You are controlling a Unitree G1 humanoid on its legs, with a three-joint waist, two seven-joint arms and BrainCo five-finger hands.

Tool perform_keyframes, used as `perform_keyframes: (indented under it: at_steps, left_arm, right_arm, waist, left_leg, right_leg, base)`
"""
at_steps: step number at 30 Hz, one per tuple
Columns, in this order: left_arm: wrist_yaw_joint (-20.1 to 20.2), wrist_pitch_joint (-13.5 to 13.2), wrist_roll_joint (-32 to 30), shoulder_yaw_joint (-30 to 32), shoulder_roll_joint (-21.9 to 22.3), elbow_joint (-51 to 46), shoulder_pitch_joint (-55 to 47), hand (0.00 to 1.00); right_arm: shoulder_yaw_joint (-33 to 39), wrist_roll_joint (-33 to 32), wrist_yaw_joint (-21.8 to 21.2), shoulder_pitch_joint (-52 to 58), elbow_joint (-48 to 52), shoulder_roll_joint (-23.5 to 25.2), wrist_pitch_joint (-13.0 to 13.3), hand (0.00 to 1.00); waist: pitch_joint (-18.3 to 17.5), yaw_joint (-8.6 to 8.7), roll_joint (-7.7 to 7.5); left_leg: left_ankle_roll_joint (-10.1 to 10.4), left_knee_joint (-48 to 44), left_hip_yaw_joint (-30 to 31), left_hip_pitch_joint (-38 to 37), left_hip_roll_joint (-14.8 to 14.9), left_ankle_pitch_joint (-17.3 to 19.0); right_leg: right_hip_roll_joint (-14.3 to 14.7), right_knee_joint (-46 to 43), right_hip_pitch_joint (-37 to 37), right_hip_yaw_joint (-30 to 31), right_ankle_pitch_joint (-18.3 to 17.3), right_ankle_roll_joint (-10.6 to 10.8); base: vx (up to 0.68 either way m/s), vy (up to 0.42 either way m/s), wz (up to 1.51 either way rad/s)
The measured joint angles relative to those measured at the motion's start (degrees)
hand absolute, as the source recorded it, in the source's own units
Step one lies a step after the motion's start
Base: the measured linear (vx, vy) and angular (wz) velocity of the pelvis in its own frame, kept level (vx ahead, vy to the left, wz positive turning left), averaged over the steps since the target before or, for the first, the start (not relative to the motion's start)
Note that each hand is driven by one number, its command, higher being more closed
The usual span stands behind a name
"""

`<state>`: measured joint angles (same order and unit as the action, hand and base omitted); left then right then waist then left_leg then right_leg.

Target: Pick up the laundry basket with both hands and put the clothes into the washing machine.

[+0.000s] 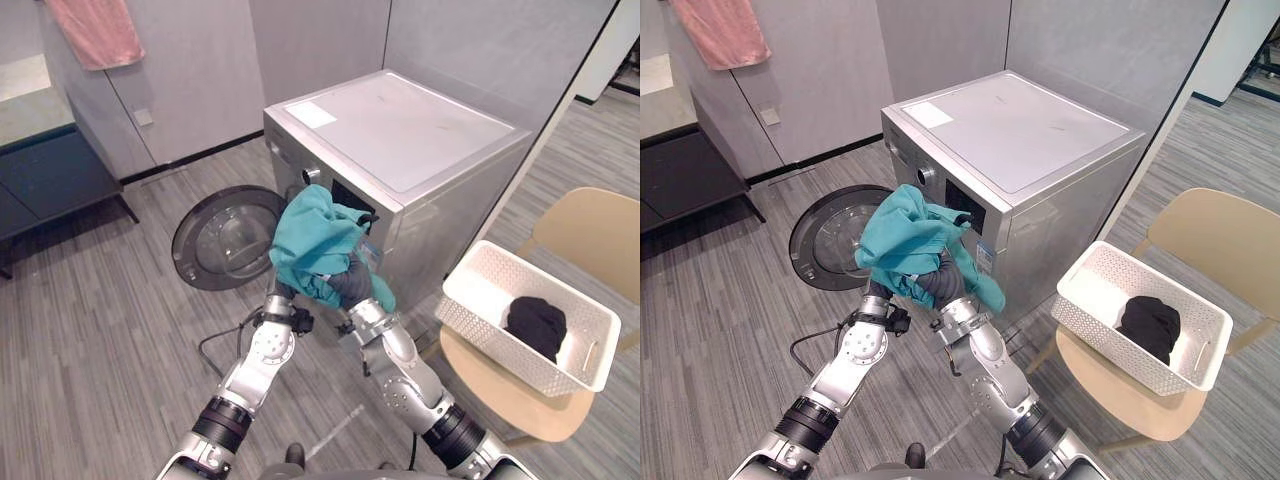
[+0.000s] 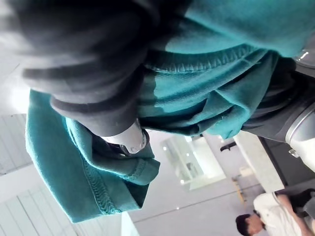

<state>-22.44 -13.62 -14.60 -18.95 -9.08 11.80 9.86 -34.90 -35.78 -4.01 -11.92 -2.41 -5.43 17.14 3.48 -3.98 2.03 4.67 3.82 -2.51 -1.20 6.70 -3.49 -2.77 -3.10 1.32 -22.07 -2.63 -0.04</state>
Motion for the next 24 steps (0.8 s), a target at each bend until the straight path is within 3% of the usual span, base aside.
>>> perform_keyframes:
  at_steps: [6,10,17,20,23,24]
  left_arm:
    - [0.15,-0.17,0.52,5.9,3.08,-0.03,-4.41,1.0]
    - [1.23,-0.6,1.78,8.22,3.39,-0.07,-8.49,1.0]
    - [3.91,-0.79,11.04,11.23,3.23,3.82,-14.78,1.0]
    - [5.25,-0.8,13.67,12.39,3.25,7.56,-16.49,1.0]
    - [6.37,-0.79,14.29,12.41,3.23,10.58,-16.8,1.0]
    - [6.37,-0.78,14.69,12.58,3.15,11.26,-17.94,1.0]
  right_arm:
    - [5.86,8.66,0.43,6.31,1.8,-0.33,-0.35,0.0]
    - [14.17,19.98,3.4,10.16,1.97,-1.51,-0.27,0.0]
    - [21.65,36.55,6.67,18.11,0.45,-5.79,-1.74,0.0]
    - [23.26,42.08,6.91,19.08,-8.57,-6.2,-2.32,0.0]
    - [26.41,47.12,8.07,19.03,-21.7,-6.11,-5.14,0.0]
    - [27.46,48.48,8.62,19.12,-26.43,-5.55,-5.34,0.0]
  waist:
    - [-0.12,0.09,-0.17]
    - [-0.32,0.12,-0.5]
    - [-0.32,0.09,-0.51]
    - [-0.25,0.41,-0.53]
    - [0.46,-0.05,-0.59]
    - [1.18,0.03,-0.67]
  left_leg:
    - [-0.06,0.63,-0.73,-0.47,-0.6,-0.04]
    - [-0.1,1.37,-1.01,-0.62,-0.77,-0.06]
    - [-0.08,1.47,-0.95,-0.23,-0.62,0.04]
    - [-0.08,0.61,0.31,2.25,-0.78,0.03]
    - [-0.02,-2.06,3.95,6.76,-1.79,-0.09]
    - [-1.45,-1.83,1.53,7.79,-1.95,0.41]
  right_leg:
    - [0.16,0.03,-0.16,0.52,-0.08,0.09]
    - [0.18,0.14,-0.46,0.86,-0.13,0.19]
    - [0.1,-1.8,-1.75,1.45,-1.63,0.42]
    - [-0.32,-2.42,-2.95,0.02,-1.96,0.27]
    - [-2.34,-5.06,-4.92,-5.0,-3.81,0.61]
    - [-3.8,-6.69,-4.6,-7.82,-5.49,1.11]
  base:
    - [0.04,0.007,-0.06]
    - [0.04,0.012,-0.03]
    - [0.04,-0.008,0.0]
    - [-0.01,-0.007,0.26]
    - [-0.01,0.012,0.83]
    - [-0.04,0.027,1.06]
